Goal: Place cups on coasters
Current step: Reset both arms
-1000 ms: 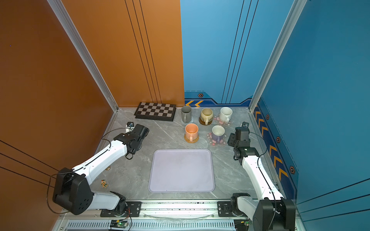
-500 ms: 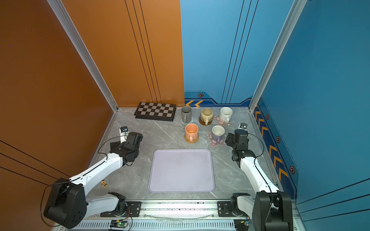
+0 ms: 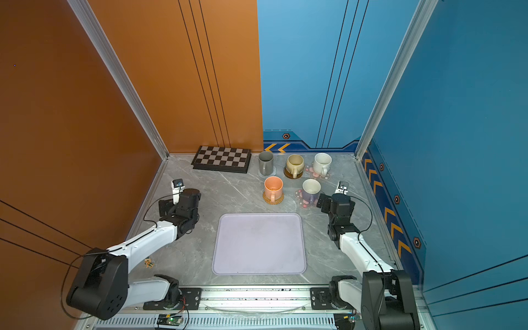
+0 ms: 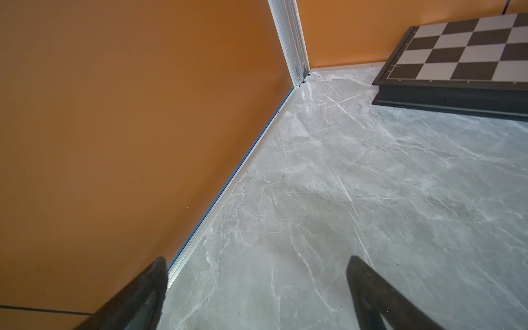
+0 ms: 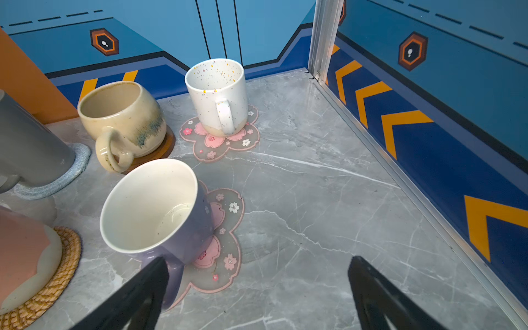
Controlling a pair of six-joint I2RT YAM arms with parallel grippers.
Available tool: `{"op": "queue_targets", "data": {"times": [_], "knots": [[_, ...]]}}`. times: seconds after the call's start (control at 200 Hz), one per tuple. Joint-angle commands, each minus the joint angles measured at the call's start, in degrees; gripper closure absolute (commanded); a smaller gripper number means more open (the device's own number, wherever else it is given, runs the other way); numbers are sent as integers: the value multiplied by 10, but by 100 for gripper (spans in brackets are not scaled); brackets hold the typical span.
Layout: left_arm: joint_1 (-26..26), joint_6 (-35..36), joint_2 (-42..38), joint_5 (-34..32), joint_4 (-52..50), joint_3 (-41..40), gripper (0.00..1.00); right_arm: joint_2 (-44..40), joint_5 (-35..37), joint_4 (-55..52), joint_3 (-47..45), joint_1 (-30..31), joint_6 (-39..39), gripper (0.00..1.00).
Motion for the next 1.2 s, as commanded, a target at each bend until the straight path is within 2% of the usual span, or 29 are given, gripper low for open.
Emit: {"op": "queue_targets", "data": {"times": [0.0, 0.205, 0.325, 0.591, 0.691, 0.906, 0.981, 1.111, 1.196], "knots": [[1, 30, 27, -20, 39, 6, 2, -6, 44, 95, -32, 12, -40, 0], [-2, 35, 38, 24, 105, -23, 2, 12, 58, 119, -43, 13, -59, 0], [1, 70, 35, 60, 194, -62, 2, 29, 57, 185, -71, 9, -62, 0], [19, 99, 46, 132, 291, -97, 2, 110, 52, 300, -93, 3, -56, 0], [23, 112, 58, 141, 319, -103, 2, 148, 48, 356, -102, 2, -51, 0], [29, 126, 84, 147, 357, -107, 2, 183, 40, 387, -102, 1, -52, 0], [32, 120, 87, 175, 360, -106, 2, 196, 36, 400, -103, 1, -53, 0], [35, 117, 112, 185, 405, -114, 2, 233, 29, 461, -115, 4, -61, 0], [34, 120, 123, 189, 416, -113, 2, 226, 28, 454, -118, 3, -61, 0]]}}
